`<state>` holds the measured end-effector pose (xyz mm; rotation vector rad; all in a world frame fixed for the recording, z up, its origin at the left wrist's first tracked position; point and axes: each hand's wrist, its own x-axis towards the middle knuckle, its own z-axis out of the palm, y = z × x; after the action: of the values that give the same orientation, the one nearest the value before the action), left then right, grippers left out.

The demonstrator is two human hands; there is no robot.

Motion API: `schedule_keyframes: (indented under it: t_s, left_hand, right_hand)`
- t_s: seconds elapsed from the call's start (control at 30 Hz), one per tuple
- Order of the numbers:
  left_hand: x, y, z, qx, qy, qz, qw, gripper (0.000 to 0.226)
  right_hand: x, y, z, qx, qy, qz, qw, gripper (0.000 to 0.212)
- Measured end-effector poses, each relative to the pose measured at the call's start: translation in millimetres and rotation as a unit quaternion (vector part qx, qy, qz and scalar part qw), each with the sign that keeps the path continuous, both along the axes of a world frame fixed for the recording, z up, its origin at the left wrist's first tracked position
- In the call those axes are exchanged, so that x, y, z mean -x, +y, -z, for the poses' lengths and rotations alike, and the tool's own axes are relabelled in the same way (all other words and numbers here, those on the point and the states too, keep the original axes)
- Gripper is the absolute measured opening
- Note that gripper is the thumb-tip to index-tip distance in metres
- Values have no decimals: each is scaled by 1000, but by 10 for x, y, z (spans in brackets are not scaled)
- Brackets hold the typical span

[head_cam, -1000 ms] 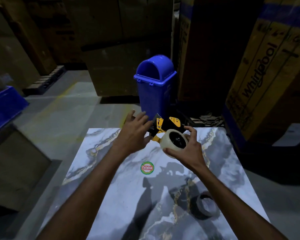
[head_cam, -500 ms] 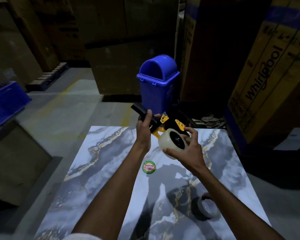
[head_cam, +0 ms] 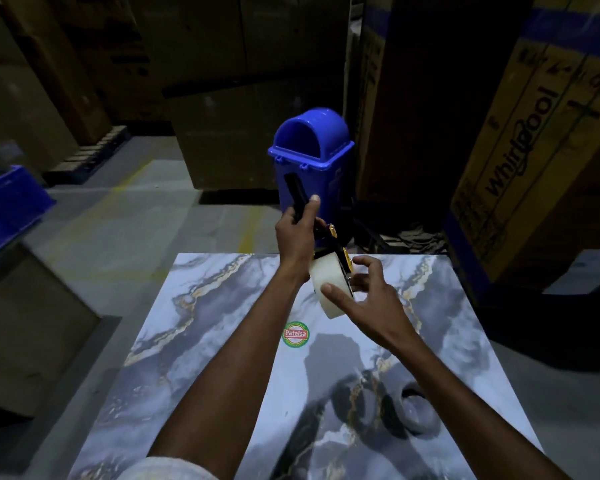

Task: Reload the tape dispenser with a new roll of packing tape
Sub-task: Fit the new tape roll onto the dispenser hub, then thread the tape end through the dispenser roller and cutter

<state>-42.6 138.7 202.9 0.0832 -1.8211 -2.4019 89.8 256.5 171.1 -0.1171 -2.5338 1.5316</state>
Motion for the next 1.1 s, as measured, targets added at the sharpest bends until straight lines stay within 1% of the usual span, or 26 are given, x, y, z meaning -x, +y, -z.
schedule_keyframes:
  t_s: [0.07,0.1,0.17,0.2,0.27,0.33,0.43,0.5,0.57,0.67,0.8,0.87,0.97,1.0,1.03,1.1]
  left_hand:
    - [25,-7,-29,18,8,13,1000,25]
    - [41,-17,-40,26,10,17,999,24]
    - [67,-39,-52,43,12,19,999,24]
    - [71,-51,-52,50,15,18,998,25]
    - [64,-68,-57,66,21,25,997,27]
    - [51,-83,-74,75,28,38,996,29]
    - [55,-108,-116,92,34,55,994,32]
    - [57,-120,-139,102,33,60,992,32]
    - [56,-129,-157,107,29,59,992,32]
    - [60,-144,-164,103,27,61,992,31]
    - [56,-177,-120,115,29,73,990,31]
    - [40,-195,-96,122,27,70,990,31]
    - [12,-211,-83,111,11,66,992,32]
    - [5,-215,-79,103,8,65,993,31]
    - [-2,-222,-74,94,5,64,993,30]
    - [-44,-235,-62,68,-1,71,995,24]
  right_hand:
    - [-12,41,-52,-73,92,17,993,61]
    - [2,71,-83,-109,148,19,983,54]
    - [68,129,-174,-176,235,-15,956,39]
    - [107,145,-235,-200,256,-46,945,32]
    - [187,171,-346,-235,264,-97,930,24]
    - [261,205,-467,-256,256,-120,924,21]
    - [372,255,-712,-283,206,-163,923,21]
    - [420,250,-838,-306,179,-206,912,19]
    - [454,213,-897,-326,182,-238,897,16]
    - [477,160,-907,-365,184,-251,877,10]
    - [470,114,-836,-427,216,-257,840,13]
    - [466,96,-798,-454,243,-266,815,9]
    - [465,65,-745,-494,258,-280,782,5]
    - [469,54,-720,-499,259,-276,779,6]
    - [463,43,-702,-490,259,-270,787,6]
    - [437,25,-659,-439,248,-264,822,11]
